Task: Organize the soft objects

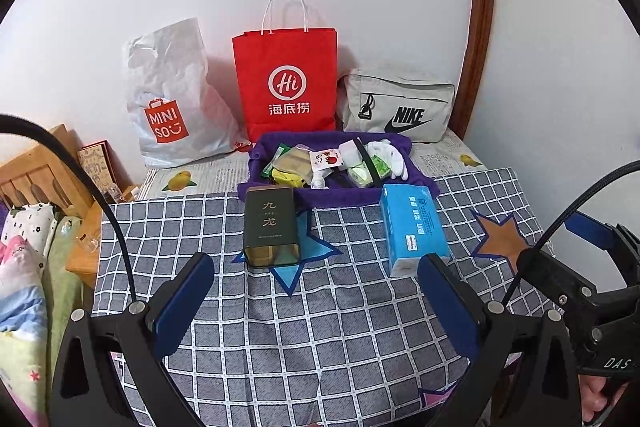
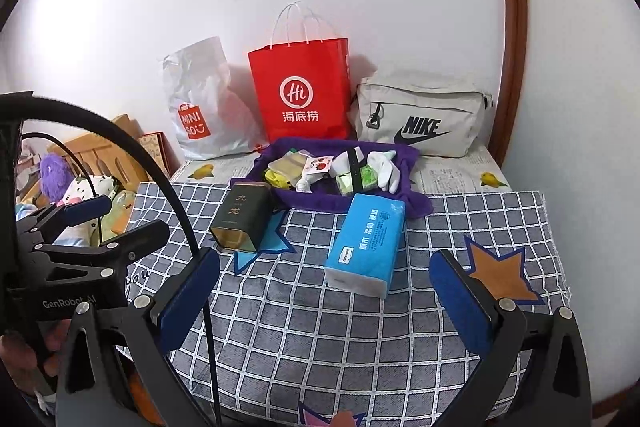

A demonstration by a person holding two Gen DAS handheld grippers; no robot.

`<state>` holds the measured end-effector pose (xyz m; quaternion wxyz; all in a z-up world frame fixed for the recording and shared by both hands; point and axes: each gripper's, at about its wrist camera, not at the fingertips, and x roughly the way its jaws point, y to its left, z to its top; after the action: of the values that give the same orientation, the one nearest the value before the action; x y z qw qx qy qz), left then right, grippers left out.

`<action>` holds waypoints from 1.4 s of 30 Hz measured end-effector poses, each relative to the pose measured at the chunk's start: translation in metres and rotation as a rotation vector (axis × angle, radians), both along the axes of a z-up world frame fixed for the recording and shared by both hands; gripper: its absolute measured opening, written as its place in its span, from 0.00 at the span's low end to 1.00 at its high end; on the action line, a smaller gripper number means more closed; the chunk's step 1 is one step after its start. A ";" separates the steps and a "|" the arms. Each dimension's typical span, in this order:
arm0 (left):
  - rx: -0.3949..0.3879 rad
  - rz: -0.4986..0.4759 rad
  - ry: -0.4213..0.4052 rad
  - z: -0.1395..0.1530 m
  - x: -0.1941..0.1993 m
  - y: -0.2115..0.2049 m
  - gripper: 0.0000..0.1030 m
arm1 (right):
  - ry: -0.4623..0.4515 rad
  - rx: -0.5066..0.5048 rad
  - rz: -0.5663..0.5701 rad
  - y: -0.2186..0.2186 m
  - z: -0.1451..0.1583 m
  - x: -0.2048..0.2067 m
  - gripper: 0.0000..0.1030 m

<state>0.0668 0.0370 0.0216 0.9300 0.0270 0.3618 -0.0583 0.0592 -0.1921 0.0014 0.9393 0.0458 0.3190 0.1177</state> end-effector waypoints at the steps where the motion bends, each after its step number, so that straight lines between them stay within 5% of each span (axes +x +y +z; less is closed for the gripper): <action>1: -0.001 0.000 0.001 0.000 0.000 0.000 1.00 | 0.000 -0.001 0.001 0.000 0.000 0.000 1.00; 42: 0.000 0.001 0.007 -0.005 -0.004 0.006 1.00 | 0.004 -0.014 0.009 0.002 0.001 -0.002 1.00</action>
<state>0.0626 0.0435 0.0168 0.9289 0.0264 0.3648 -0.0578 0.0570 -0.1900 0.0021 0.9385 0.0379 0.3218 0.1194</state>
